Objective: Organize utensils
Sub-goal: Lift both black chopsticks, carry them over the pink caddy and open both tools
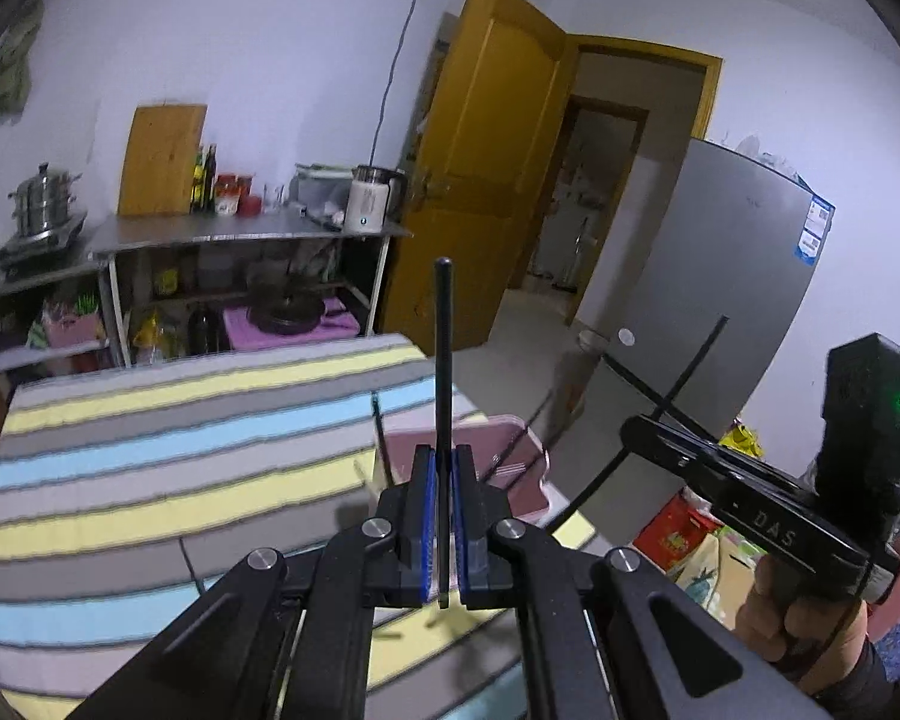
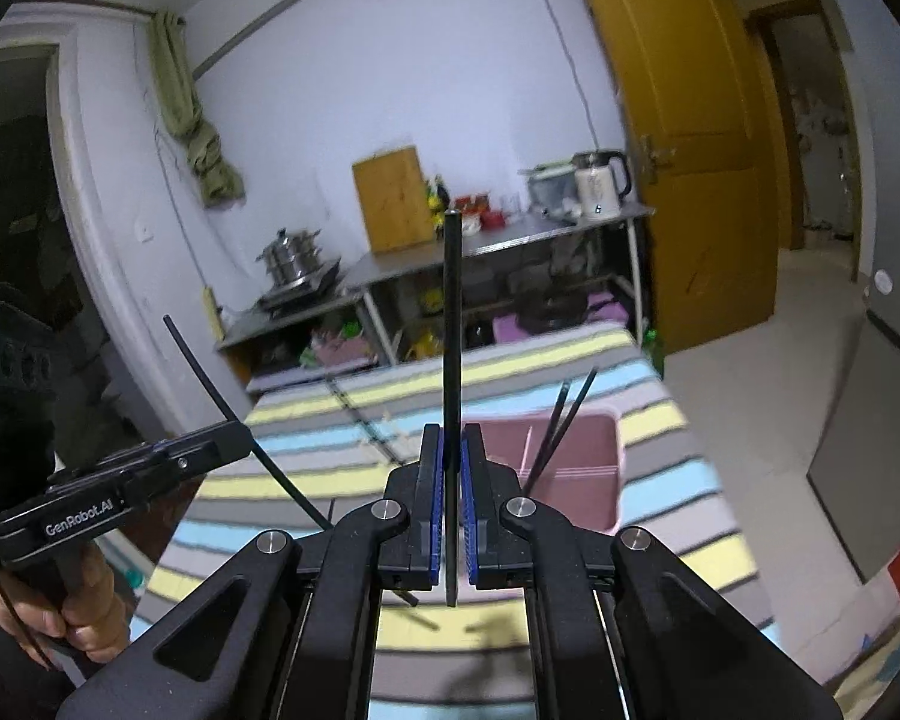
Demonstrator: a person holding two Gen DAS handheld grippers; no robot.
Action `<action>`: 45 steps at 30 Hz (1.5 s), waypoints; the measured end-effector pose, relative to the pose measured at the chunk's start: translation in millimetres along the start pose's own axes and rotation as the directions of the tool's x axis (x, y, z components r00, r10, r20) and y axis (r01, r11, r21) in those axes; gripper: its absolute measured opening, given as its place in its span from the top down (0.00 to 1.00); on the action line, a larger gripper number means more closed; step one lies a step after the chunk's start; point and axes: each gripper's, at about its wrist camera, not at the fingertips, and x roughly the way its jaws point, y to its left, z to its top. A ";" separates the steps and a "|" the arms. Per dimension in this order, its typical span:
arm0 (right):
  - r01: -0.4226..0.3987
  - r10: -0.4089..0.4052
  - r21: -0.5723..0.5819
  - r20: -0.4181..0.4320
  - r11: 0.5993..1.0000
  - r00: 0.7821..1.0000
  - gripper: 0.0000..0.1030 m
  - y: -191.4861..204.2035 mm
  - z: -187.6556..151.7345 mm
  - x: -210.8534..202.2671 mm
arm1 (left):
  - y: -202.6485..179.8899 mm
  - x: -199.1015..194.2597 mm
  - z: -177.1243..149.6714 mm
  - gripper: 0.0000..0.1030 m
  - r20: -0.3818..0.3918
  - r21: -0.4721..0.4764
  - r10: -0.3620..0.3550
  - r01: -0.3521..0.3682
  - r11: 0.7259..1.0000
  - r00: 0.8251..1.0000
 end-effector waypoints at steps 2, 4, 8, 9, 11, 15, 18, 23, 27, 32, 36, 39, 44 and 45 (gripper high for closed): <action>0.009 -0.009 -0.004 0.024 1.000 1.000 0.95 -2.1 8.5 -1.9 | -3.0 5.8 10.5 0.95 0.009 0.007 0.005 -0.005 1.000 1.000; 0.020 -0.019 -0.005 0.041 1.000 0.999 0.95 -3.7 15.8 -0.5 | -3.8 13.1 20.3 0.95 0.018 0.013 0.008 -0.008 1.000 1.000; 0.039 -0.039 0.001 0.057 0.999 0.998 0.95 -10.4 25.4 8.7 | -4.6 36.1 34.4 0.95 0.014 0.028 0.030 -0.030 0.999 0.999; 0.045 -0.045 0.001 0.058 0.999 0.997 0.95 -11.9 26.4 11.4 | -4.3 41.2 35.5 0.95 0.012 0.032 0.035 -0.035 0.999 0.999; 0.050 -0.050 0.007 0.053 0.999 0.997 0.95 -14.8 27.8 18.8 | -3.2 50.5 36.7 0.95 0.007 0.036 0.040 -0.040 0.999 0.999; 0.054 -0.054 0.009 0.029 0.999 0.998 0.95 -19.1 21.6 32.6 | 1.8 71.7 32.6 0.95 -0.018 0.041 0.048 -0.047 0.998 0.999; 0.054 -0.054 0.010 0.000 0.998 0.999 0.95 -21.2 14.4 43.4 | 6.4 85.6 24.6 0.95 -0.045 0.041 0.055 -0.053 0.998 0.998; 0.058 -0.058 0.011 -0.047 0.998 0.997 0.95 -24.3 -0.4 59.4 | 13.3 101.3 12.2 0.95 -0.076 0.039 0.054 -0.051 0.998 0.996; 0.062 -0.061 0.014 -0.081 0.998 0.995 0.95 -28.4 -9.6 70.8 | 19.7 109.2 1.6 0.95 -0.093 0.027 0.051 -0.049 0.998 0.994; 0.058 -0.055 0.026 -0.112 0.998 0.992 0.95 -33.0 -18.6 80.8 | 23.4 114.8 -11.0 0.95 -0.113 0.024 0.050 -0.047 0.999 0.992; 0.053 -0.049 0.028 -0.127 0.998 0.991 0.94 -35.0 -19.7 83.0 | 23.4 110.8 -14.6 0.95 -0.110 0.021 0.042 -0.040 0.999 0.993; 0.057 -0.052 0.033 -0.130 0.998 0.990 0.89 -37.3 -18.9 81.4 | 24.4 100.3 -15.2 0.91 -0.089 0.008 0.029 -0.028 1.000 0.996; 0.063 -0.059 0.034 -0.109 0.997 0.992 0.87 -35.3 -17.1 70.1 | 26.5 76.6 -16.7 0.89 -0.045 -0.005 0.028 -0.028 1.000 0.999; 0.066 -0.062 0.033 -0.106 0.997 0.992 0.87 -34.6 -16.6 68.1 | 27.1 72.3 -17.8 0.89 -0.040 -0.007 0.030 -0.030 1.000 0.999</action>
